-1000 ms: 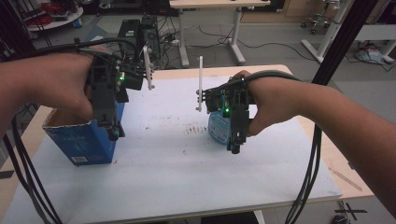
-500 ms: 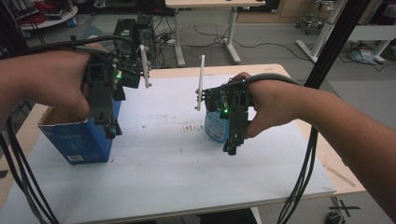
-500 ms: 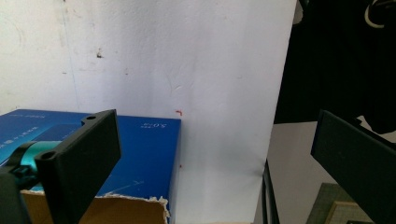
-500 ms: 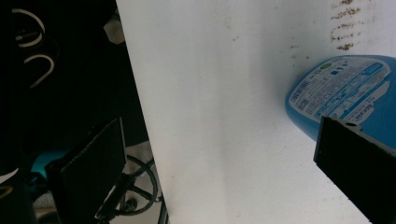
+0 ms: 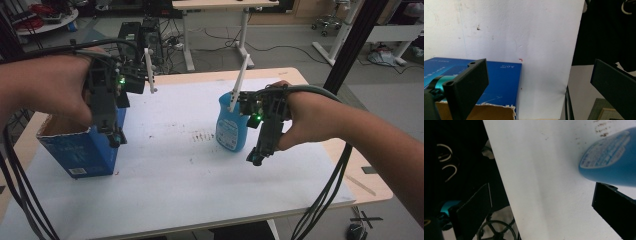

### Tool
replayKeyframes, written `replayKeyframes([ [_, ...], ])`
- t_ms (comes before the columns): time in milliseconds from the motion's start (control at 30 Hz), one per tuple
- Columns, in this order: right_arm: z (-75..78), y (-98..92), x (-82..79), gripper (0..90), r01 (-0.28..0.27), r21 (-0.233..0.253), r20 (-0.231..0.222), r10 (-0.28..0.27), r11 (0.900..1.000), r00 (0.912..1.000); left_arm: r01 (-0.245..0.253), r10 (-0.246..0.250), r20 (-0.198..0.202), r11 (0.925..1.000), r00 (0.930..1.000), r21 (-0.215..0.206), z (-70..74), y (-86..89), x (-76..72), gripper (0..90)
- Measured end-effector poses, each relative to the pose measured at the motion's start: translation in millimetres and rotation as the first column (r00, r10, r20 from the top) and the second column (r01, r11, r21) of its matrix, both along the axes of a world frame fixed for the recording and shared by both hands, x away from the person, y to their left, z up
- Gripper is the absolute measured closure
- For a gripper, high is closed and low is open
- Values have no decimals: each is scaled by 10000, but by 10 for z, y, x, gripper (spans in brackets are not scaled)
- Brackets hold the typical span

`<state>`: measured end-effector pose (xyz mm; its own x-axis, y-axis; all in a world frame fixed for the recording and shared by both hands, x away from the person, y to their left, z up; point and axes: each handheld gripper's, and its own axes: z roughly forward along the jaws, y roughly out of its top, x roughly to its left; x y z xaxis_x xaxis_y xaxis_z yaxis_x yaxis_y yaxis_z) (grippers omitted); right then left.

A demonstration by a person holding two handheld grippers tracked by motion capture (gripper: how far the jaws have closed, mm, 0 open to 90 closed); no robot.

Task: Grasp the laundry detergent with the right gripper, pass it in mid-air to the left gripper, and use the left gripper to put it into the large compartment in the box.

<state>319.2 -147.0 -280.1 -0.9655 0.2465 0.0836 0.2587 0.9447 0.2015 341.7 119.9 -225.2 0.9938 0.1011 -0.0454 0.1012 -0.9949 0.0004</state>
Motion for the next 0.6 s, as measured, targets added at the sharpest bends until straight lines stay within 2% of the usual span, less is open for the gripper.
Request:
replayKeyframes([
  [133, 19, -162, 14, 17, 603, 745, 277, -625, 9954, 9977, -11, 11, -13, 10000, 10000, 17, -1, -1, 3, 17],
  [267, 46, -303, 9, 17, 1242, 1696, 532, -1349, 9777, 9894, -38, 38, -22, 10000, 10000, 34, -3, -5, -3, 17],
  [400, 41, -432, 7, 17, 1747, 2547, 719, -1987, 9511, 9774, -43, 43, 2, 10000, 10000, 43, 10, -6, -11, 17],
  [600, -33, -594, -11, 17, 2224, 3707, 929, -2742, 9017, 9572, -64, 64, 24, 10000, 10000, 60, 11, -13, -14, 17],
])
